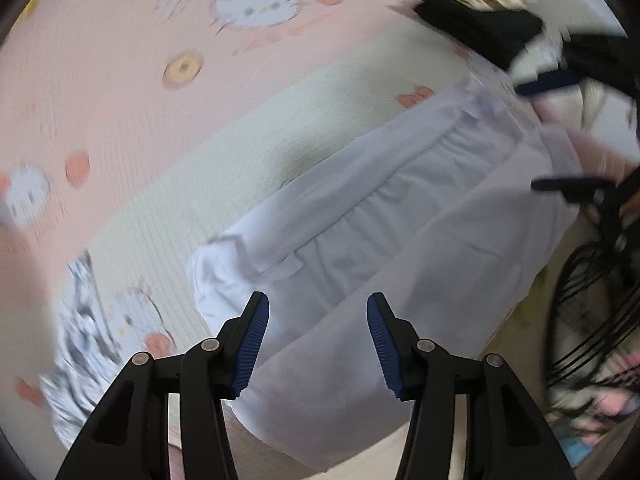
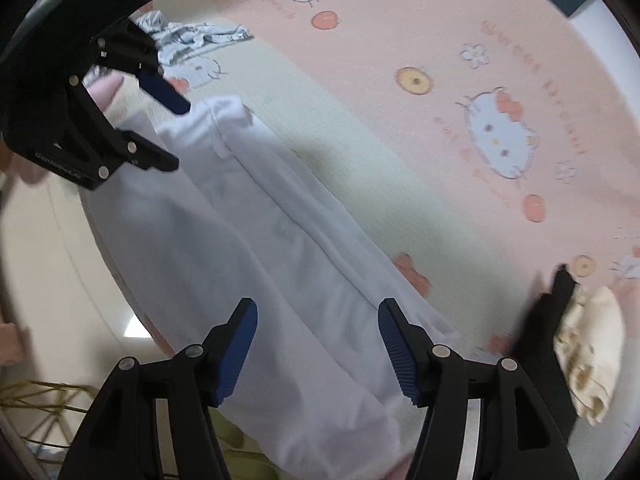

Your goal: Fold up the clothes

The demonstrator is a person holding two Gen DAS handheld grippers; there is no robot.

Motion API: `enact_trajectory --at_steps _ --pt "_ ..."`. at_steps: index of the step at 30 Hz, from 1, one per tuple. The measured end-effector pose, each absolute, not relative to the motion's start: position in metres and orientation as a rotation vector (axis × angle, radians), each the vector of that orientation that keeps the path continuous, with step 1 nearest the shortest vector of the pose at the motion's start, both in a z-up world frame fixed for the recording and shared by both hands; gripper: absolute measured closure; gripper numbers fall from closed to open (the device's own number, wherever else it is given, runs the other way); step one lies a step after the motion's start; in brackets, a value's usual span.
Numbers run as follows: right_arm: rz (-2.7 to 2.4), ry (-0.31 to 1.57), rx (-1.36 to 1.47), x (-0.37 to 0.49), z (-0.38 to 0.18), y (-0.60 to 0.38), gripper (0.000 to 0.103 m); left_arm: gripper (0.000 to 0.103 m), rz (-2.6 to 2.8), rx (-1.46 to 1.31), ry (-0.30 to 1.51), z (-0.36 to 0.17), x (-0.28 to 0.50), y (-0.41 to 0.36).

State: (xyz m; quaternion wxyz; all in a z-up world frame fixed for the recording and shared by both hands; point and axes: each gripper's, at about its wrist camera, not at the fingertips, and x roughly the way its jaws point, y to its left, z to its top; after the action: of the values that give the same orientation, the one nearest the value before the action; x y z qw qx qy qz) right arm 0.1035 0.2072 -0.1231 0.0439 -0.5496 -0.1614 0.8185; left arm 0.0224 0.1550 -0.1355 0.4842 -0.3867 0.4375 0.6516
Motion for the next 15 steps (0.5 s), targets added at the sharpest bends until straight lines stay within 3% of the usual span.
enact_trajectory --at_steps 6,15 --pt "2.478 -0.725 -1.634 0.128 -0.137 0.181 0.034 0.055 1.55 -0.622 1.334 -0.141 0.084 0.077" --pt "2.368 -1.398 -1.467 0.182 -0.184 0.142 0.029 0.055 1.391 -0.137 1.654 -0.191 0.137 0.011"
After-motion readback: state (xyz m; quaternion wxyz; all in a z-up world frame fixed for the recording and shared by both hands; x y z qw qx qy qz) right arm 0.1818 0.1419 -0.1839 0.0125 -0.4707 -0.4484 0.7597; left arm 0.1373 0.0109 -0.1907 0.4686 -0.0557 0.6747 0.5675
